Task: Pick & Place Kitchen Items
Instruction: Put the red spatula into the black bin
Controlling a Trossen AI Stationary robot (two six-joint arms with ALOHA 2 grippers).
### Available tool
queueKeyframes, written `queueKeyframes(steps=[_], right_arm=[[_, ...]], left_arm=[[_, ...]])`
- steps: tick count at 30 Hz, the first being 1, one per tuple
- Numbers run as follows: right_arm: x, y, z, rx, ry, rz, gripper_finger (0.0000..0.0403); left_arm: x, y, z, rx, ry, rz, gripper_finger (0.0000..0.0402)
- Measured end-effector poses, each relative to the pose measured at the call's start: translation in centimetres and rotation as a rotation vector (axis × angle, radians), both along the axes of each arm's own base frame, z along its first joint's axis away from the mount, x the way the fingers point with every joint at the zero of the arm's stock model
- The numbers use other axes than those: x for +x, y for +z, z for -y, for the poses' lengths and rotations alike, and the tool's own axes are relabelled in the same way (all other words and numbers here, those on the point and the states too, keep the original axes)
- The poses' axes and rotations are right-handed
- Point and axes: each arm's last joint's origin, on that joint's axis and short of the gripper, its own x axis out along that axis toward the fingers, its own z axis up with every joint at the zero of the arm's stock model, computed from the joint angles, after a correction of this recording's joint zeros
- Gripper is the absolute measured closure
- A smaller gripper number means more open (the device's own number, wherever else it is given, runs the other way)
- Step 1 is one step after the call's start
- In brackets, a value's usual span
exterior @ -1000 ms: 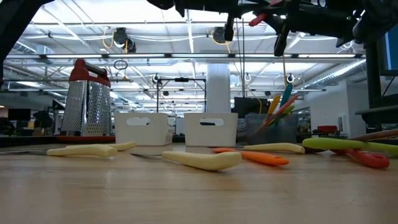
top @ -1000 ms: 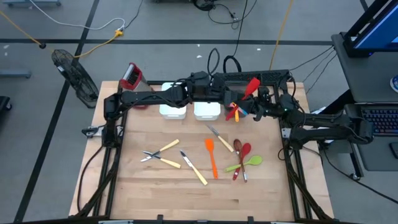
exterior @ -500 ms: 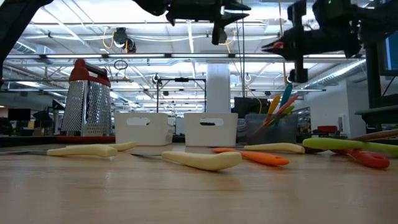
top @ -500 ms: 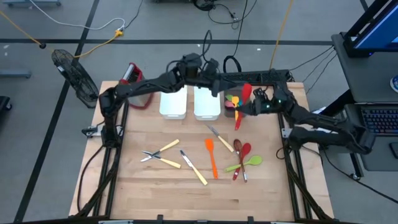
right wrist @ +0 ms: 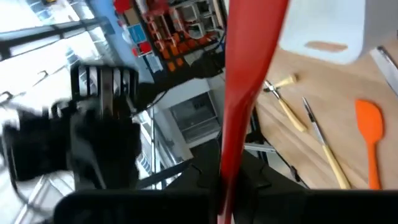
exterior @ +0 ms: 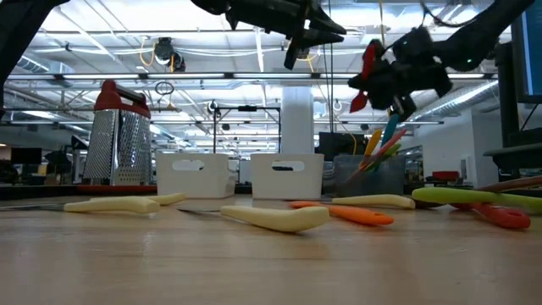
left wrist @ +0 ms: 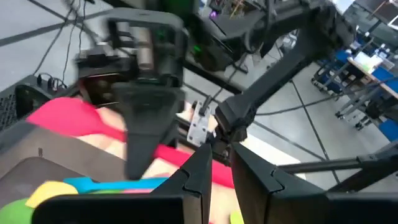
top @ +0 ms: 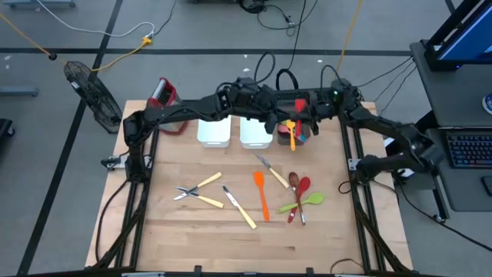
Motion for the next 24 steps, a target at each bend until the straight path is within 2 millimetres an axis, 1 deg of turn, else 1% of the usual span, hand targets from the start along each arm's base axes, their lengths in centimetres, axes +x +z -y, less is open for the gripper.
queueKeyframes(steps=[3,7,9,15,18,24], right_arm=[[0.6,-1.1,0.1,0.065,0.021,-0.045,0.0396],[0.8,-3.3,-0.8,0.184,0.067,-0.135,0.0396],[0.8,-3.9,-0.9,0.210,0.072,-0.155,0.0395],[0.4,-4.2,-0.4,0.226,0.028,-0.168,0.0387],[0.0,-4.2,-0.1,0.233,0.010,-0.167,0.0370],[-0.2,-4.5,0.2,0.270,-0.009,-0.180,0.0323]], left_arm=[[0.1,-0.1,0.3,0.001,-0.008,-0.007,0.0339],[0.1,-0.1,0.5,0.020,-0.016,-0.007,0.0339],[0.1,-0.1,0.4,0.023,-0.016,-0.009,0.0339],[-0.1,-0.1,-0.2,0.042,-0.008,-0.013,0.0339],[-0.2,-0.1,-0.6,0.047,0.000,-0.012,0.0339],[-0.5,-0.1,-1.6,0.066,0.015,-0.013,0.0339]])
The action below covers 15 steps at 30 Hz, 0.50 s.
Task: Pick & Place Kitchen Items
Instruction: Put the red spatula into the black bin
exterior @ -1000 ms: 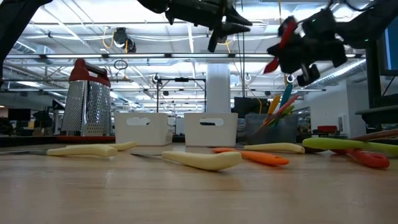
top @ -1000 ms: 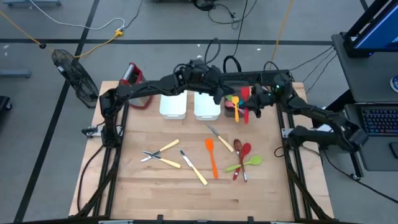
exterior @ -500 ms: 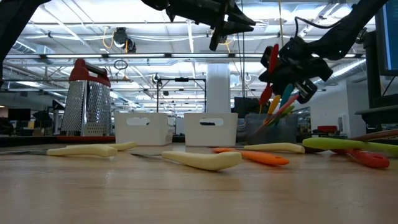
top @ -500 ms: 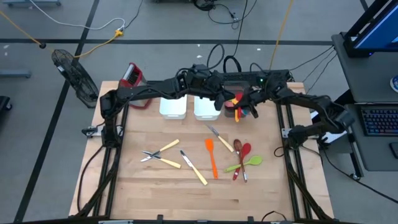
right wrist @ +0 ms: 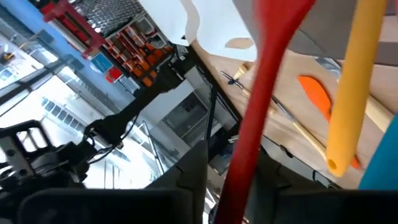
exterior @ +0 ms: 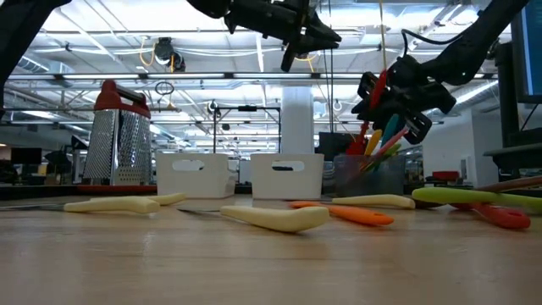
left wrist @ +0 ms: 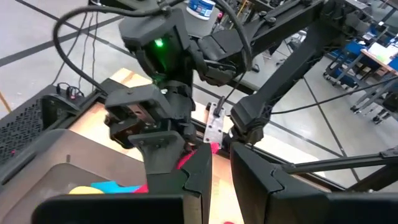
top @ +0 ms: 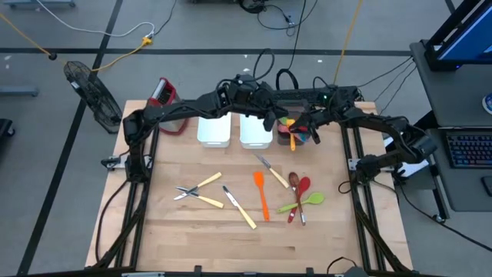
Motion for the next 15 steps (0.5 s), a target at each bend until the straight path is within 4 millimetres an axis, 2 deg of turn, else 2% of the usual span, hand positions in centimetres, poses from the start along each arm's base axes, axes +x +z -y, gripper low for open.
queueKeyframes(steps=[9,15], right_arm=[[-0.6,-0.4,0.7,-0.019,-0.030,-0.003,0.0288],[-1.0,-0.2,1.4,-0.158,-0.067,0.024,0.0287]], left_arm=[[-0.4,0.0,-1.0,-0.010,-0.023,0.005,0.0339],[-0.5,0.0,-1.2,0.003,-0.020,0.006,0.0339]])
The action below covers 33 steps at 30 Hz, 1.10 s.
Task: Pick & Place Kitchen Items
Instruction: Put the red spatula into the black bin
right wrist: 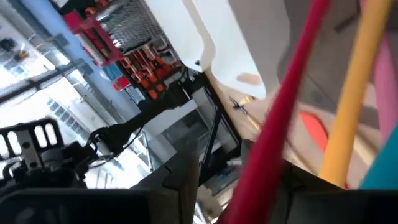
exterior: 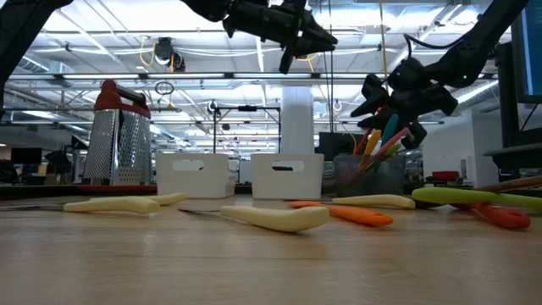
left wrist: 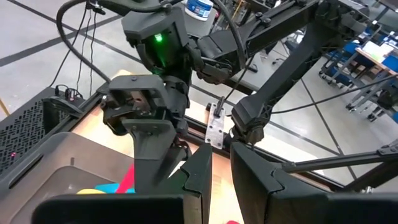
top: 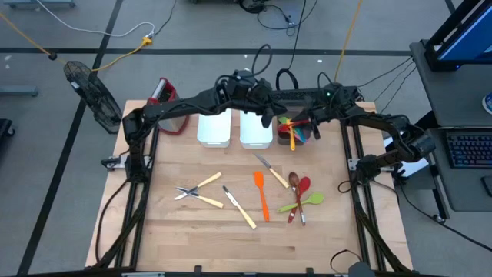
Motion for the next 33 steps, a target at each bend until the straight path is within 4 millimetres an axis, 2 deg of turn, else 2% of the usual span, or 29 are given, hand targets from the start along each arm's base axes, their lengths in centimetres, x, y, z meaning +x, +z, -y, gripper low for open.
queueKeyframes(steps=[7,14,19,33], right_arm=[[0.1,0.0,0.1,-0.142,-0.001,0.004,0.0301],[0.4,0.4,-0.5,-0.142,0.071,0.049,0.0308],[0.1,1.6,-0.9,-0.160,0.069,0.070,0.0303],[-1.3,5.2,-3.1,-0.223,0.046,0.115,0.0326]], left_arm=[[0.0,0.0,-0.1,0.000,0.003,0.000,0.0339],[0.0,0.0,-0.1,0.008,-0.002,0.000,0.0339],[0.0,0.0,-0.1,0.008,-0.004,0.000,0.0339],[0.0,0.0,-0.1,0.008,-0.004,-0.001,0.0339]])
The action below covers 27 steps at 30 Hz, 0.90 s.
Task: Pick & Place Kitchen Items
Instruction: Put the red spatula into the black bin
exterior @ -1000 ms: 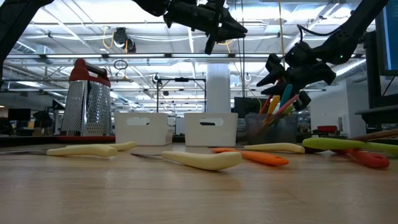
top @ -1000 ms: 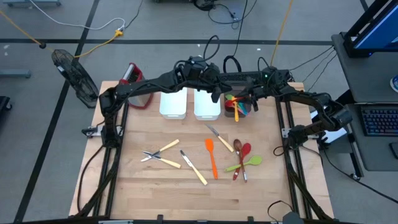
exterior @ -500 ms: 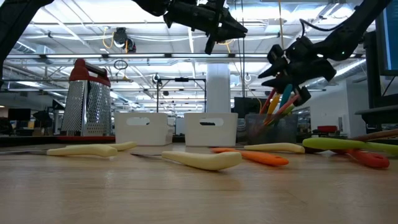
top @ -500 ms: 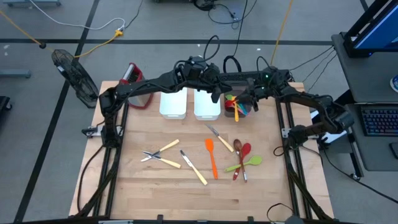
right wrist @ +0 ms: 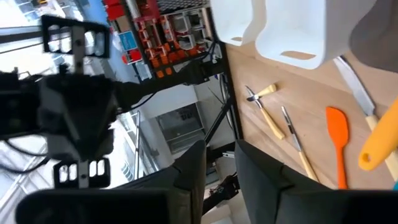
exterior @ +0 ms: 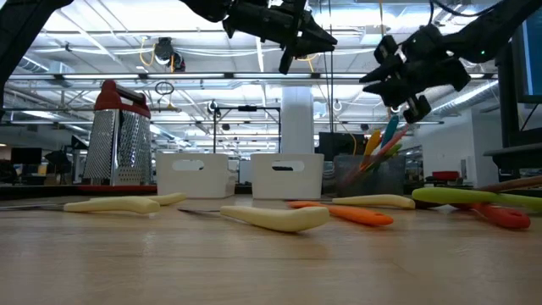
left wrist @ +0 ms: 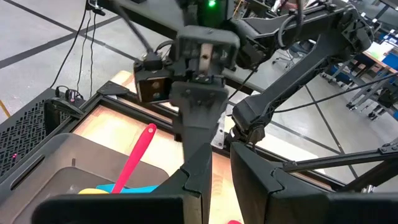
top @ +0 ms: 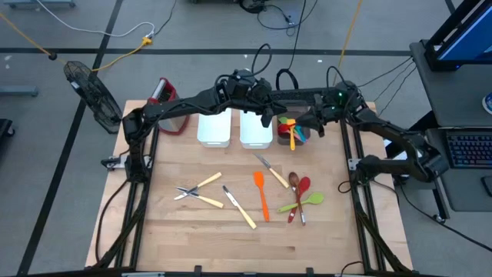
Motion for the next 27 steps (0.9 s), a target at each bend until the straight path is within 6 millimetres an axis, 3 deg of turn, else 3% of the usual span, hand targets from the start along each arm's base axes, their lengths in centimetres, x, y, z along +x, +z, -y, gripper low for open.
queueKeyframes(steps=[21,27], right_arm=[[-0.7,3.9,-3.7,-0.133,0.019,0.097,0.0344],[-0.8,3.9,-3.5,-0.302,-0.020,0.110,0.0344]], left_arm=[[0.0,-0.6,0.9,-0.069,-0.081,-0.056,0.0339],[-0.1,-1.3,1.6,-0.092,-0.098,-0.134,0.0339]])
